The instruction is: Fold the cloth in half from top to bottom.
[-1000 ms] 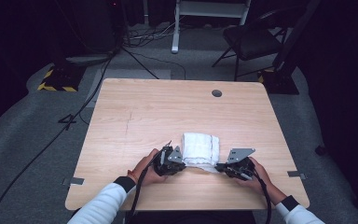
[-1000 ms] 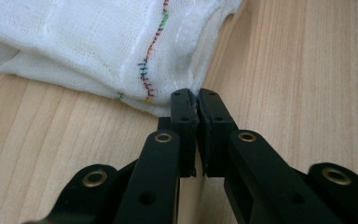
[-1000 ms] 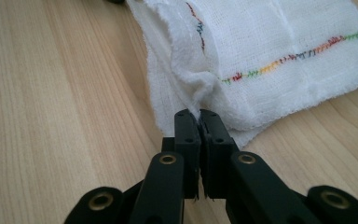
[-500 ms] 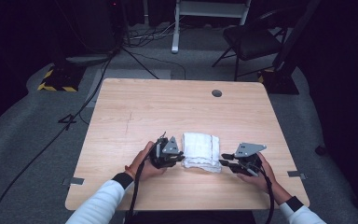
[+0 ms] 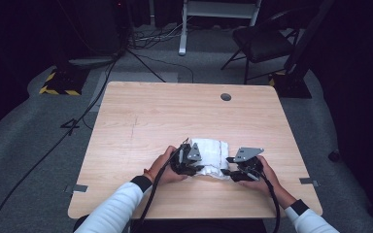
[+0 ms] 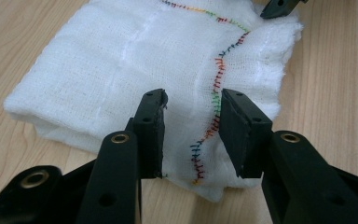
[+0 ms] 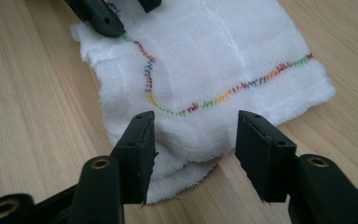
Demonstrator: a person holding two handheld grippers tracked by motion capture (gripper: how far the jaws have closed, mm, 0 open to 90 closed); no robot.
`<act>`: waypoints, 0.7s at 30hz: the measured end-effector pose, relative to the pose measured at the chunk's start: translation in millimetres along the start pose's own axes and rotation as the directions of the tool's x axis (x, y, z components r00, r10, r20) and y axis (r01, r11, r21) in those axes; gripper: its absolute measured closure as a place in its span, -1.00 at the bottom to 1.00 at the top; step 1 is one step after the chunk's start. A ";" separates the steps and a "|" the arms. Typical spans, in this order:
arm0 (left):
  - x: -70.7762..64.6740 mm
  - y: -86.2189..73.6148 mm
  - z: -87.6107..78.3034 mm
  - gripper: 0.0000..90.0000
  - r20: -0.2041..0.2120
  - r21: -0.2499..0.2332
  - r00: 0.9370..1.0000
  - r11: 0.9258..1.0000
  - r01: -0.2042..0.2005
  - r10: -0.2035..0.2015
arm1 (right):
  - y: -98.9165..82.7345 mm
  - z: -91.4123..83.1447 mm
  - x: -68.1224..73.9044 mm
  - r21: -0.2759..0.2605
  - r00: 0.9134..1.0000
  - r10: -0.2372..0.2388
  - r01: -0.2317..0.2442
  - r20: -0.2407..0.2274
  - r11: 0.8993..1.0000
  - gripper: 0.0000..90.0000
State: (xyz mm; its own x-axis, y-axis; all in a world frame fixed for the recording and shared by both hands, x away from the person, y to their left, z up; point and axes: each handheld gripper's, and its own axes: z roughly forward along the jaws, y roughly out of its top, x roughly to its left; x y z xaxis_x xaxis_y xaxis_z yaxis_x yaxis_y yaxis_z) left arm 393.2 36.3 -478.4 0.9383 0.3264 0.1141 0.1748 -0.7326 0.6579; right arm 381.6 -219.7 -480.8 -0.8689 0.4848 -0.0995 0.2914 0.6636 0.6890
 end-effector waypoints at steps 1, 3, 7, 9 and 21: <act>-1.4 -0.7 -1.0 0.31 -0.007 -0.001 1.000 1.000 -0.001 0.001 | -0.6 0.8 1.1 0.008 1.000 -0.008 0.008 0.004 1.000 0.03; -2.6 -1.6 -2.6 0.19 -0.005 0.006 1.000 1.000 0.010 -0.010 | -1.1 1.4 4.0 0.016 1.000 -0.025 0.025 0.018 1.000 -0.01; -2.1 -2.7 -6.1 -0.17 -0.030 0.018 0.999 0.999 0.042 -0.041 | 1.6 1.9 4.4 0.009 1.000 -0.016 0.016 0.027 1.000 -0.09; -0.1 -5.7 -10.8 -0.34 -0.021 0.012 0.997 0.997 0.071 -0.070 | 3.1 1.6 5.6 -0.002 1.000 -0.004 0.004 0.013 1.000 -0.10; -1.3 -59.6 -61.8 -0.56 -0.108 -0.023 0.980 0.986 0.163 -0.165 | 20.9 29.4 22.4 0.007 1.000 -0.021 0.021 -0.023 1.000 -0.21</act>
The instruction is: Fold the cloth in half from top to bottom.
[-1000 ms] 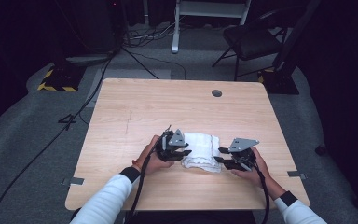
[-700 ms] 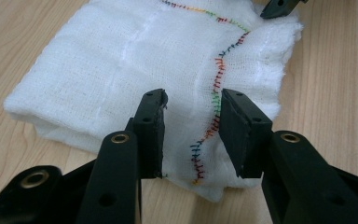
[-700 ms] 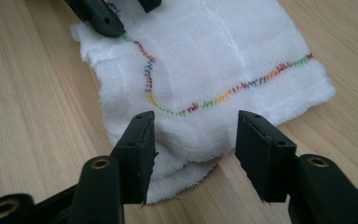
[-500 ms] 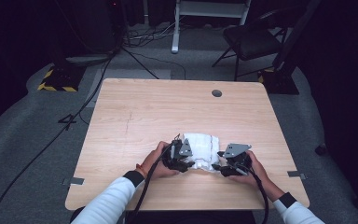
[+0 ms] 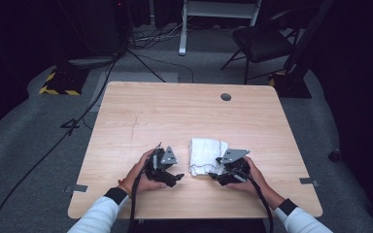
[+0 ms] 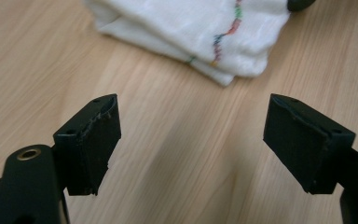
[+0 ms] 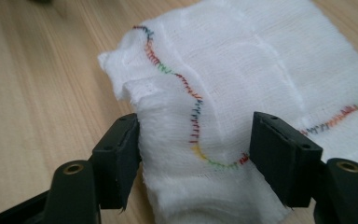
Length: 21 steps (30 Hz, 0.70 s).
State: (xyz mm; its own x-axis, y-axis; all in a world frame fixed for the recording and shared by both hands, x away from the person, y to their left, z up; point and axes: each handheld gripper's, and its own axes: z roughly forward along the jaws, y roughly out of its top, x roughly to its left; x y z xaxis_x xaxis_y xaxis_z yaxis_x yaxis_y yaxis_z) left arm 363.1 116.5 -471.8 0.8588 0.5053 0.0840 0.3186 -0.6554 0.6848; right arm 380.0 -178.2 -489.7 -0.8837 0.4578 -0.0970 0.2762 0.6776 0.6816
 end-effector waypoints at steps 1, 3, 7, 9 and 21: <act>2.7 -4.1 -5.2 -0.56 -0.018 -0.002 1.000 1.000 0.002 -0.002 | 1.0 2.2 1.0 0.008 1.000 -0.012 0.012 0.014 1.000 -0.18; 9.7 -13.8 -12.6 -0.57 -0.031 -0.005 0.999 0.999 0.040 -0.040 | 3.7 5.0 -2.1 0.007 1.000 0.007 -0.008 0.024 1.000 -0.12; 19.2 -32.3 -18.9 -0.57 -0.061 0.028 0.995 0.996 0.081 -0.079 | 6.3 10.8 -11.3 -0.007 0.999 0.027 -0.026 0.040 1.000 -0.09; 20.7 -38.1 -20.2 -0.57 -0.063 0.043 0.995 0.996 0.083 -0.080 | 8.5 14.1 -15.1 -0.011 0.998 0.032 -0.032 0.047 0.999 -0.08; 30.5 -53.2 -19.3 -0.59 -0.053 0.087 0.991 0.988 0.126 -0.122 | 25.3 36.6 -46.1 -0.037 0.999 0.020 -0.019 0.037 0.999 -0.10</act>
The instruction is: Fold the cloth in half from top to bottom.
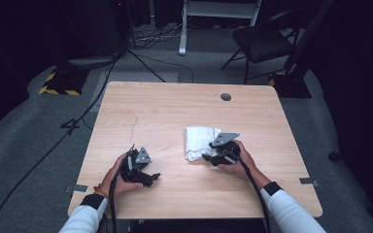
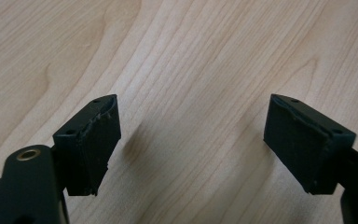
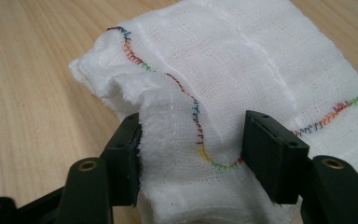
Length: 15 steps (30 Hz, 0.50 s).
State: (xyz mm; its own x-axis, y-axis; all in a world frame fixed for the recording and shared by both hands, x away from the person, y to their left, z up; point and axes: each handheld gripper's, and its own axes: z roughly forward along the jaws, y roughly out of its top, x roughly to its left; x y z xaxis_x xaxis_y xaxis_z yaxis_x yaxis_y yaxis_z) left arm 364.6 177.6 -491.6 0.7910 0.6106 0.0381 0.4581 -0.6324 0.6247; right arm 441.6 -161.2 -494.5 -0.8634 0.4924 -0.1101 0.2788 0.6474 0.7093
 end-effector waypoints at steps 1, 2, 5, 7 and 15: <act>0.4 -0.6 -0.1 -0.60 0.004 0.000 1.000 1.000 0.006 -0.006 | 1.4 1.0 0.9 0.005 1.000 -0.002 0.002 0.003 1.000 -0.12; 0.8 -0.7 -0.6 -0.60 0.000 0.000 1.000 1.000 0.008 -0.008 | 3.1 1.2 1.5 0.013 1.000 -0.015 0.015 0.003 1.000 -0.14; 1.6 1.4 -3.8 -0.59 -0.004 -0.022 1.000 1.000 0.008 -0.008 | 5.0 -2.0 1.0 0.026 1.000 -0.008 0.008 -0.008 1.000 -0.20; 1.4 2.9 -5.9 -0.58 -0.012 -0.027 1.000 1.000 0.008 -0.008 | 5.5 -6.0 -0.2 0.025 1.000 -0.006 0.006 -0.012 1.000 -0.20; -10.2 16.2 -11.2 -0.54 -0.050 -0.028 0.998 0.999 -0.030 0.029 | 7.3 -31.6 4.5 0.019 0.999 -0.028 0.029 -0.019 0.999 -0.23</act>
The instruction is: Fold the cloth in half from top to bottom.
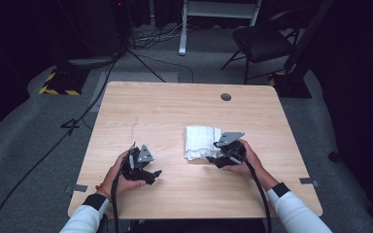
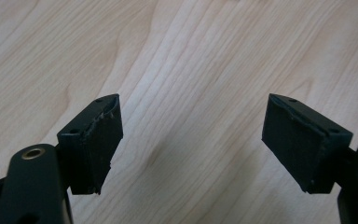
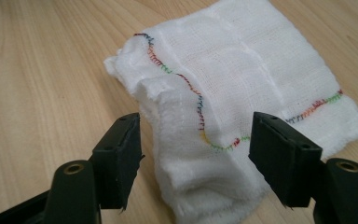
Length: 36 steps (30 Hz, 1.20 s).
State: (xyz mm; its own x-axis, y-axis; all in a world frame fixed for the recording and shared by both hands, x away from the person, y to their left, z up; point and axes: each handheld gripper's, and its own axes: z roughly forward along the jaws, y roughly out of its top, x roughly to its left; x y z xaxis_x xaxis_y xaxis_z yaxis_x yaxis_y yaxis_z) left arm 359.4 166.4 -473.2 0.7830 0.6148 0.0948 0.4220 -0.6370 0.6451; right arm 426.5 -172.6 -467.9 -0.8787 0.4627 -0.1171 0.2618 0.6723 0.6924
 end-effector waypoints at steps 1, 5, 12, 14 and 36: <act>-1.0 0.8 -1.0 -0.54 -0.006 -0.002 1.000 1.000 -0.006 0.006 | -0.2 -4.2 0.7 -0.003 1.000 -0.004 0.004 0.005 1.000 -0.23; -1.2 0.4 -7.2 -0.54 -0.027 -0.010 1.000 1.000 -0.011 0.011 | -4.1 -20.3 1.5 0.001 1.000 0.002 -0.002 0.002 1.000 -0.24; -0.9 -8.9 -17.6 -0.51 -0.065 0.017 0.997 0.999 -0.029 0.030 | -23.2 -48.6 2.0 0.014 0.999 -0.004 0.003 0.043 1.000 -0.25; -0.9 -12.2 -19.6 -0.52 -0.070 0.027 0.997 0.999 -0.030 0.032 | -31.9 -57.4 0.8 0.018 0.998 0.007 -0.008 0.054 1.000 -0.25; 7.8 -55.3 -24.2 -0.54 -0.066 0.047 0.998 0.999 0.000 0.003 | -153.1 -116.8 -20.5 0.058 0.959 0.198 -0.214 0.204 0.975 -0.30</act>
State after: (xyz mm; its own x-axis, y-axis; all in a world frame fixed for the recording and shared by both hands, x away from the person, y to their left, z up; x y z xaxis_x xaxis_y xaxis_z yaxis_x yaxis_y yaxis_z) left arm 331.1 217.7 -489.8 0.7527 0.6418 0.1466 0.4427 -0.6582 0.6089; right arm 357.8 -352.5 -488.4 -0.7092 0.6946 -0.1204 0.4664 0.5904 0.6587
